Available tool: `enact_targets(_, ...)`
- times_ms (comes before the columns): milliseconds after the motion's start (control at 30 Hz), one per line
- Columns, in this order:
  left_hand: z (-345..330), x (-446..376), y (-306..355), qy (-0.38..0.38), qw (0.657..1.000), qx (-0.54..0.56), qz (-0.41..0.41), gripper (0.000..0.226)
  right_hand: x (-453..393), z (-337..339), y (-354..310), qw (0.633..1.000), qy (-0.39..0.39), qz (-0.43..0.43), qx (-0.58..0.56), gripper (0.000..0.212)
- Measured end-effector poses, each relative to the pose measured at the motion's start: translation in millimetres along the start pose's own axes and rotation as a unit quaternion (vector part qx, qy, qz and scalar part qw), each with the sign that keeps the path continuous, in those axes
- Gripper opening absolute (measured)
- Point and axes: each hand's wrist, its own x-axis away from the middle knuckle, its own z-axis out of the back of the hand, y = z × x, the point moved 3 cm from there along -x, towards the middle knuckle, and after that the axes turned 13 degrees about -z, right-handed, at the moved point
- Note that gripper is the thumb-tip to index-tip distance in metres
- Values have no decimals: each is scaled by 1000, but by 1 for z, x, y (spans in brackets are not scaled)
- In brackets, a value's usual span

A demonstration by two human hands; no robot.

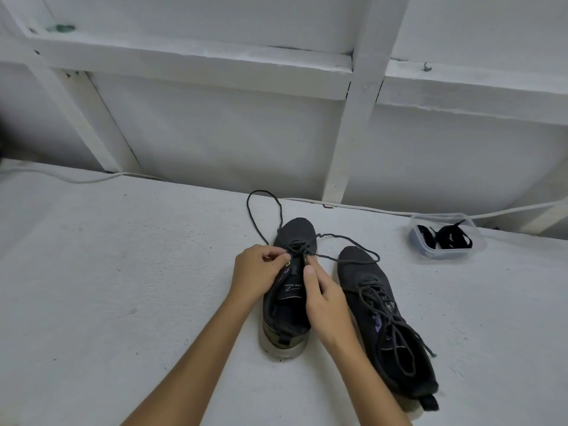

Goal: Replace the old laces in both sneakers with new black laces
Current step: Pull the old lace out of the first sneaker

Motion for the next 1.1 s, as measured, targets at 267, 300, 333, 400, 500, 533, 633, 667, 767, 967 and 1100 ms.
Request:
enact_targets(267,5,-18,4,-64,989,-117,-68,14,0,-11,5,999,22,4,25,47)
enact_targets(300,5,-19,4,-68,991,-94,-62,14,-1,-11,5,999,24,2,24,47)
enact_targets(333,5,-18,3,-79,994,-66,-48,13,-1,-11,5,999,27,1,21,46)
enact_targets(400,4,-15,-1,-96,995,-14,-23,14,-1,-10,5,999,30,1,18,46)
enact_targets(500,3,-11,-7,-59,997,0,-49,2,0,-10,6,999,32,-2,17,46)
enact_targets(533,3,-10,-8,-44,997,-16,-64,6,0,-10,5,999,32,-3,16,45)
enact_targets(633,4,-10,-8,16,999,3,-43,19,0,-10,5,999,33,-1,17,45)
enact_targets(667,5,-11,-7,30,999,23,-24,23,0,-10,5,999,34,0,18,45)
enact_targets(767,4,-10,-10,-30,998,50,-10,20,1,-10,5,999,37,-1,20,46)
enact_targets(967,6,-9,-15,25,995,98,-8,11,2,-10,4,999,36,-5,18,46)
enact_targets(1100,2,-8,-19,-11,994,112,14,13,2,-10,3,999,34,-4,18,46)
